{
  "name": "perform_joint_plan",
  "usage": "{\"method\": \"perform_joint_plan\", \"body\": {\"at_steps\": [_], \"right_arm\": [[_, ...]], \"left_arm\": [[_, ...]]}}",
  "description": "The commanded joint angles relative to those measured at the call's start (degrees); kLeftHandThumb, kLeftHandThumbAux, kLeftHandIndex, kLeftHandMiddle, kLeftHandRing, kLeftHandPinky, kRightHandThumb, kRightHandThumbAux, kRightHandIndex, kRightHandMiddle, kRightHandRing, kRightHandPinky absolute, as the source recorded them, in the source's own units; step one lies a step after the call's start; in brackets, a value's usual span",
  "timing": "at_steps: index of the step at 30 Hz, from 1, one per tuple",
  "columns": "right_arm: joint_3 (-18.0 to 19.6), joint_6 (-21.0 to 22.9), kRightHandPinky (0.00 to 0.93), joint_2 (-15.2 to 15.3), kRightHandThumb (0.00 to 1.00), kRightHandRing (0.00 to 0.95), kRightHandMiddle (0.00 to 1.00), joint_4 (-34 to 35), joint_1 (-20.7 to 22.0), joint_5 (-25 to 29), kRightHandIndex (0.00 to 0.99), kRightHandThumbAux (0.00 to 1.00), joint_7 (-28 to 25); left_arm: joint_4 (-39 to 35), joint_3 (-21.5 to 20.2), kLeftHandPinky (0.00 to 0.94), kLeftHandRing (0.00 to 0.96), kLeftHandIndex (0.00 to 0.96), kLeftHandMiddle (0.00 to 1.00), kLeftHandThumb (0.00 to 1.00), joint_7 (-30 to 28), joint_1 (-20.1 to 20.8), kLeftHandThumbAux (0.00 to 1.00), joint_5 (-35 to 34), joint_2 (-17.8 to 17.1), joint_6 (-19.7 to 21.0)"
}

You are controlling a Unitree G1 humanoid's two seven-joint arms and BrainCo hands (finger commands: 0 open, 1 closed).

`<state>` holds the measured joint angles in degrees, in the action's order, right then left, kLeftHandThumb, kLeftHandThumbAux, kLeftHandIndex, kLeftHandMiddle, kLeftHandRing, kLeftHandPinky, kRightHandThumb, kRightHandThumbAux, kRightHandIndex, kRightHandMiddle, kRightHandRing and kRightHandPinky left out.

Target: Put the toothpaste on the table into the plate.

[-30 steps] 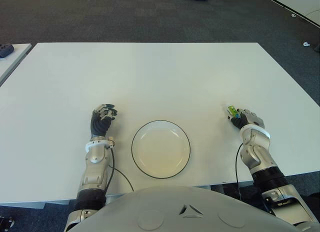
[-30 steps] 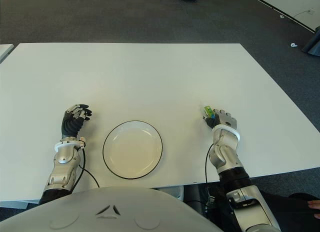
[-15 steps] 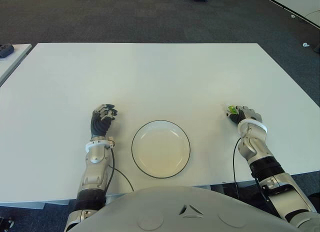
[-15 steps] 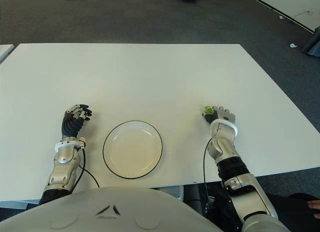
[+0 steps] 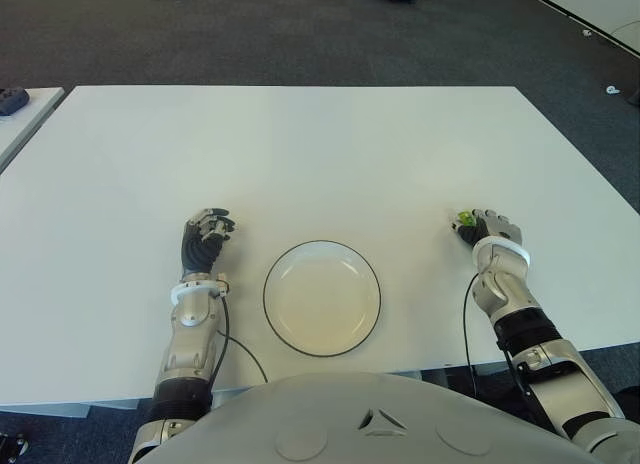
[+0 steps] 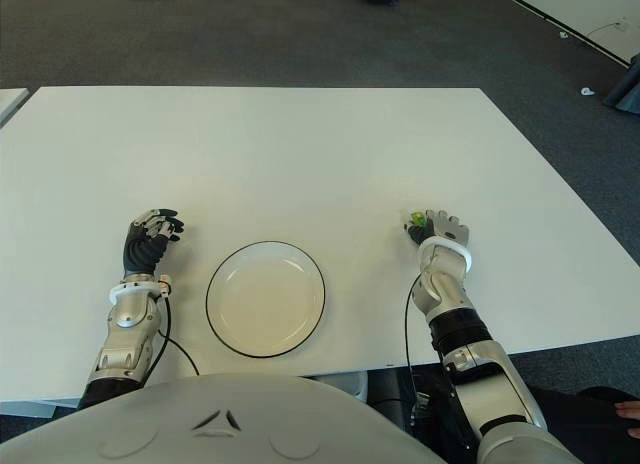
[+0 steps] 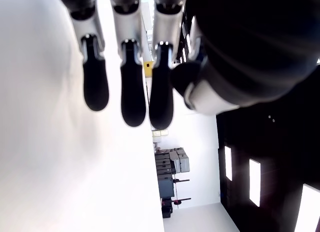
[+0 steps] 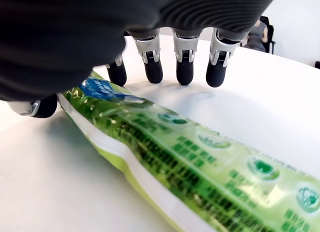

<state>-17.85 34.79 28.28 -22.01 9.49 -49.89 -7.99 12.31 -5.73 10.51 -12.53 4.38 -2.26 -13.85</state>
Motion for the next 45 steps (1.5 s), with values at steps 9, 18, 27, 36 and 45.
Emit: {"method": "perform_joint_plan", "body": {"at_steps": [9,18,27,36,45], "right_arm": [[0.3,-2.4,0.0,-5.17,0.539,0.0,0.0,-6.53,-2.76,6.05,0.0,0.127,0.53],[1.34,0.06,0.0,-6.23,0.547,0.0,0.0,-4.59,-2.58,6.37,0.0,0.14,0.88],[3.0,7.16,0.324,-8.34,0.605,0.208,0.168,0.19,-2.57,5.96,0.113,0.29,3.5],[4.82,8.77,0.572,-10.01,0.701,0.534,0.547,1.62,-2.73,6.26,0.424,0.627,6.7],[6.59,8.4,0.868,-11.28,0.718,0.805,0.784,4.19,-3.91,6.22,0.439,0.693,10.71]], "left_arm": [[1.13,-0.01,0.501,0.519,0.429,0.522,0.706,0.14,-0.13,0.719,0.2,0.43,-1.17],[1.18,-0.36,0.507,0.525,0.429,0.523,0.705,-0.12,0.05,0.718,-0.23,0.27,-0.69],[1.14,-0.61,0.519,0.529,0.43,0.53,0.705,-0.12,0.34,0.718,-0.34,0.21,-0.43],[0.93,-0.71,0.509,0.529,0.43,0.53,0.705,-0.21,0.47,0.718,-0.61,0.26,0.33],[1.11,-0.73,0.494,0.525,0.43,0.531,0.704,-0.18,0.54,0.718,-0.44,0.03,0.33]]}}
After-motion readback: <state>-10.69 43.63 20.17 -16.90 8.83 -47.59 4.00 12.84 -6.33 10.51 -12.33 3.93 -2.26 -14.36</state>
